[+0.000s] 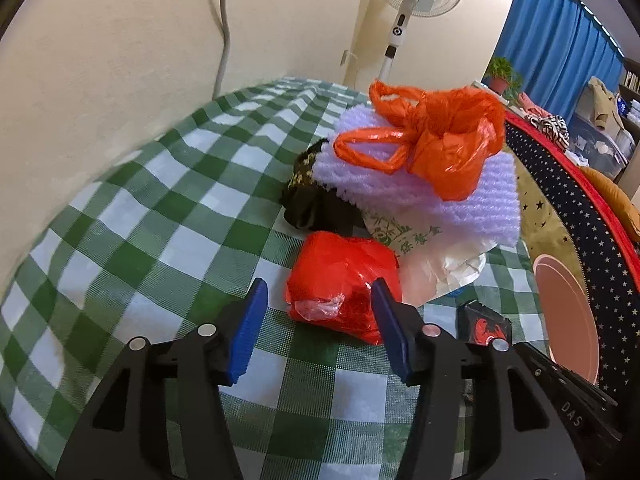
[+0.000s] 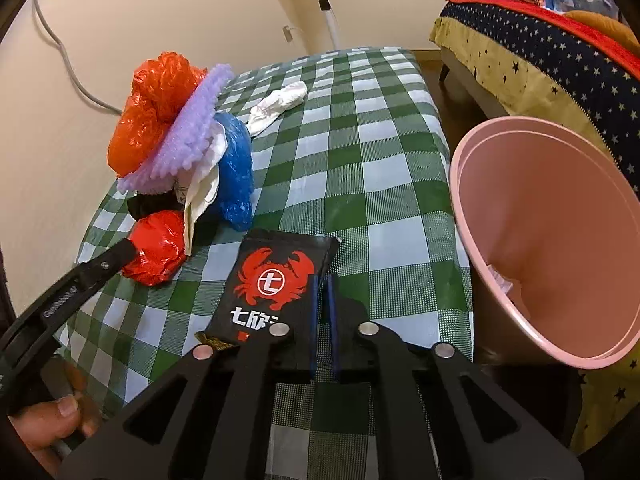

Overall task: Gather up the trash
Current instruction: 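Grasp the red plastic bag with the left tool while the right tool holds the packet, then carry the red bag and the snack packet over the pink bin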

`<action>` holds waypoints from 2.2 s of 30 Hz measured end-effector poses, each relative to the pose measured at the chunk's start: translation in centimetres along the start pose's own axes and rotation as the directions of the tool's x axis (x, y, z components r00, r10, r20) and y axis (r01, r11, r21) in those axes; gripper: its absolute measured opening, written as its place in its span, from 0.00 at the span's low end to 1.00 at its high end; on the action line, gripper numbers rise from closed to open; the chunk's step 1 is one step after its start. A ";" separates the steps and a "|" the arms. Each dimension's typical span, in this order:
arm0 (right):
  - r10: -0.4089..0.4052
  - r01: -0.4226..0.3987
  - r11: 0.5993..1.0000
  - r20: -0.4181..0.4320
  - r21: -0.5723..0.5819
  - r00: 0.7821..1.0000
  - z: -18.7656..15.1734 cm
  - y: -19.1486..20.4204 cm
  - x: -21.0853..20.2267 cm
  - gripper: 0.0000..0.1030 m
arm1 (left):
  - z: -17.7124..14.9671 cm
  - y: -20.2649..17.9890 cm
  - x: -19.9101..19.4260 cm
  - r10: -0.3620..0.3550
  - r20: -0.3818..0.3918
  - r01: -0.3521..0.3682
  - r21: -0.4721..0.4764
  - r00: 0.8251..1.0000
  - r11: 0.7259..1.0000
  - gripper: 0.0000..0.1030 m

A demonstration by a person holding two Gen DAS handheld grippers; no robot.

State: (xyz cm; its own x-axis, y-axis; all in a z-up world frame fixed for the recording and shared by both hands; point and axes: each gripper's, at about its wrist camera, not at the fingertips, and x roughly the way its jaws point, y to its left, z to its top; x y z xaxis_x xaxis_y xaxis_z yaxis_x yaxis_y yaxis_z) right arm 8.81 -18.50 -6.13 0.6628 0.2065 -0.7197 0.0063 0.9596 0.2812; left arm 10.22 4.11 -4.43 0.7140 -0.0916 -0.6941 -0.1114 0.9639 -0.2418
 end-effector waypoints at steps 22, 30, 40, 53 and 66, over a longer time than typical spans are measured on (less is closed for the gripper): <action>0.051 -0.051 0.999 -0.015 -0.006 0.999 -0.2 0.3 0.2 0.04 | 0.4 -0.7 1.7 -0.024 -0.033 0.024 -0.009 0.999 1.000 0.58; 0.050 -0.049 0.998 0.039 -0.039 0.998 0.1 0.4 -1.2 0.00 | 0.3 -0.8 1.6 -0.037 -0.033 0.037 -0.012 0.999 0.999 0.50; 0.039 -0.032 0.998 0.119 -0.057 0.992 1.1 0.3 -3.8 0.00 | 0.0 -1.2 0.0 -0.025 -0.008 0.025 0.032 1.000 0.999 0.40; -0.004 0.023 0.996 0.209 -0.090 0.978 1.3 -0.1 -7.8 0.00 | -0.1 -1.3 -3.1 0.008 0.059 -0.013 0.083 0.998 0.996 0.39; -0.045 0.074 0.993 0.282 -0.092 0.958 1.5 -1.1 -12.2 0.00 | -0.2 -1.0 -7.2 0.011 0.121 -0.022 0.084 0.993 0.996 0.39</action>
State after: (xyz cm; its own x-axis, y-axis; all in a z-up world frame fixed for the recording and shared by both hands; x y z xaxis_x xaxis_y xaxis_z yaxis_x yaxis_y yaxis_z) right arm 1.87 -22.32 3.29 0.8461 0.1007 -0.5234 -0.0136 0.9857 0.1678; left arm 5.09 3.74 0.66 0.7911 -0.0498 -0.6097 -0.0680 0.9833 -0.1686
